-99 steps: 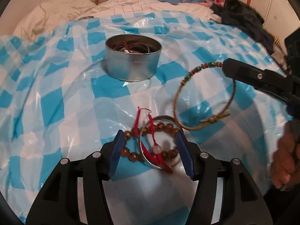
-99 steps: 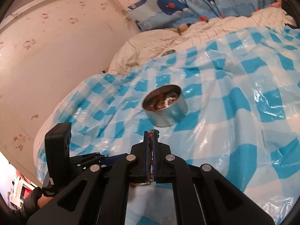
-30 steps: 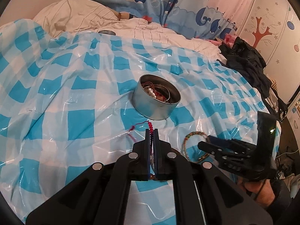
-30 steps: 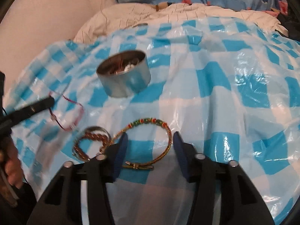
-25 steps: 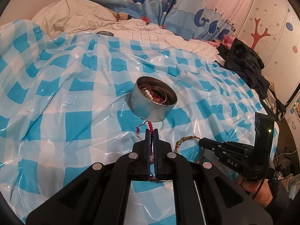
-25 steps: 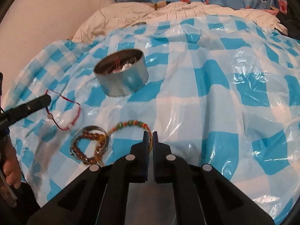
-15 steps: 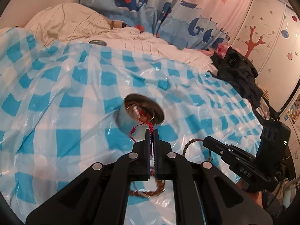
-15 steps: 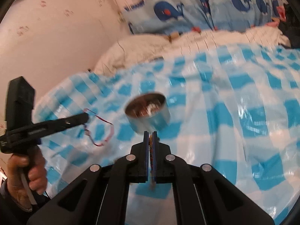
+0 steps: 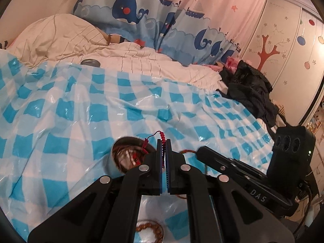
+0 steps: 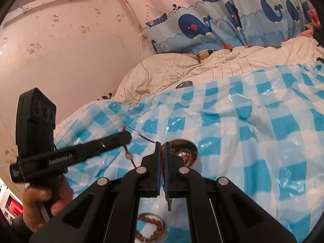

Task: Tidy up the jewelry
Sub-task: 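Open both tools over the tin to drop the red string and gold bangle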

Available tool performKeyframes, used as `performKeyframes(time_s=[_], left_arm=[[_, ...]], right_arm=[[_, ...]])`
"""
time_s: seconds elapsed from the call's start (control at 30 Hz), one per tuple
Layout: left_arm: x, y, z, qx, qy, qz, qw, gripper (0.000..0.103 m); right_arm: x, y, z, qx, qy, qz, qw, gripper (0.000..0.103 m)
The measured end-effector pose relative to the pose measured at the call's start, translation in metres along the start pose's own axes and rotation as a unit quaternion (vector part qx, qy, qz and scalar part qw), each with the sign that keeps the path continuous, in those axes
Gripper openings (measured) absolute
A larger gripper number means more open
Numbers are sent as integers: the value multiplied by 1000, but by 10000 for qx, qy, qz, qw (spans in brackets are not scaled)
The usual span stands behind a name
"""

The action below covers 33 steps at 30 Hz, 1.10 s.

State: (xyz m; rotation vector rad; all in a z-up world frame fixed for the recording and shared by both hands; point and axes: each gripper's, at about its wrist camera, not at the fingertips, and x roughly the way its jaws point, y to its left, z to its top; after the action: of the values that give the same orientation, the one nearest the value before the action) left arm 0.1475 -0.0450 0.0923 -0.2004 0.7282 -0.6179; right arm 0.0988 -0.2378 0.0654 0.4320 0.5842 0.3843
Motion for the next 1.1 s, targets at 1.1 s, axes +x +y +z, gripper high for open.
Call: performKeyframes(time_s=[1.1], left_arm=[[31,80,-2,-965,209,973,9903,30]], right_arm=[[122,13,-14,-598,1754,198,9825,37]])
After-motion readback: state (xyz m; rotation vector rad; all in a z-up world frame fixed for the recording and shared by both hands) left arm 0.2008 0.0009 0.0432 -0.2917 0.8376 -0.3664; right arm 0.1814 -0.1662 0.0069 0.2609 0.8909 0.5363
